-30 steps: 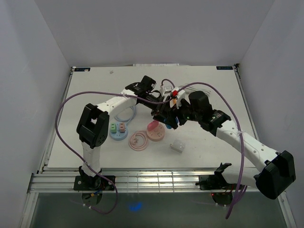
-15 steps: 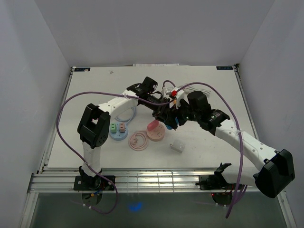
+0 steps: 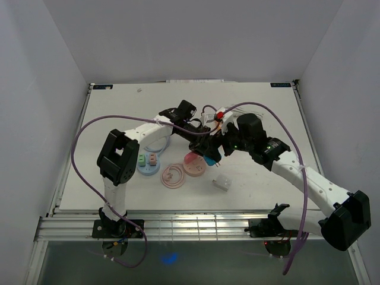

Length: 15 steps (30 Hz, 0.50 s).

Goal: Insert the plug

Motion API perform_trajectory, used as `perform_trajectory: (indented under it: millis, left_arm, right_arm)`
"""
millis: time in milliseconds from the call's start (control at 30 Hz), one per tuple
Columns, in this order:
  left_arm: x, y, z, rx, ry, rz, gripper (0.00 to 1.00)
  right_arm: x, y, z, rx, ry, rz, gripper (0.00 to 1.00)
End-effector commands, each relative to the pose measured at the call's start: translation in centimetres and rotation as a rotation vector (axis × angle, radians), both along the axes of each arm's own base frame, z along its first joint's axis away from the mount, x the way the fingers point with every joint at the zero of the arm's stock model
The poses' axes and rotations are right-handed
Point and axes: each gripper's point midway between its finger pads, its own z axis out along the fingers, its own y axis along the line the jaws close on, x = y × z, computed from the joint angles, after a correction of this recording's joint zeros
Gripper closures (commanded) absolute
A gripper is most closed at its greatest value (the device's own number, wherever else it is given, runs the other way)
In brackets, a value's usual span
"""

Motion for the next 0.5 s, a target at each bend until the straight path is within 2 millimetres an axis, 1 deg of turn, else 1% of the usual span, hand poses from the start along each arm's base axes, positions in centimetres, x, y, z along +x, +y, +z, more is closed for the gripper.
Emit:
perform_trajectory:
  millis: [0, 67, 167, 200, 233, 267, 300, 333, 367, 467]
  left_arm:
    - [0.7, 0.7, 1.6, -0.011, -0.117, 0.021, 1.0]
    - [1.5, 1.2, 1.6, 0.018, -0.166, 0.055, 1.0]
    - [2.0, 1.7, 2.5, 0.028, -0.242, 0.082, 1.0]
    - [2.7, 2.0, 2.2, 0.058, -0.285, 0.107, 1.0]
    - [2.7, 2.3, 2.6, 0.064, -0.316, 0.118, 1.0]
    - [3.0, 2.5, 2.7, 0.078, -0.343, 0.131, 1.0]
    - [3.6, 2.9, 2.4, 0.109, -0.383, 0.158, 1.0]
    - [3.8, 3.2, 2.5, 0.119, -0.408, 0.17, 1.0]
    - [3.9, 3.5, 3.1, 0.111, -0.447, 0.186, 1.0]
    - [4.1, 4.0, 3.8, 0.106, -0.507, 0.216, 1.0]
  right_arm:
    - [-0.1, 0.0, 3.5, 0.071, -0.087, 0.002, 0.06]
    - [-0.4, -0.2, 3.7, 0.078, -0.095, 0.0, 0.05]
    - [-0.9, -0.8, 3.8, 0.089, -0.104, -0.012, 0.05]
    - [-1.0, -1.3, 3.9, 0.092, -0.118, -0.033, 0.05]
    - [-1.0, -1.6, 4.0, 0.098, -0.123, -0.047, 0.05]
    - [-1.1, -2.0, 4.5, 0.108, -0.146, -0.061, 0.05]
    - [-0.9, -2.6, 4.4, 0.103, -0.161, -0.09, 0.05]
    - [-0.9, -2.9, 4.1, 0.103, -0.168, -0.102, 0.05]
    - [-1.1, -3.2, 4.6, 0.13, -0.165, -0.127, 0.05]
    - [-1.1, -3.8, 3.8, 0.124, -0.153, -0.157, 0.05]
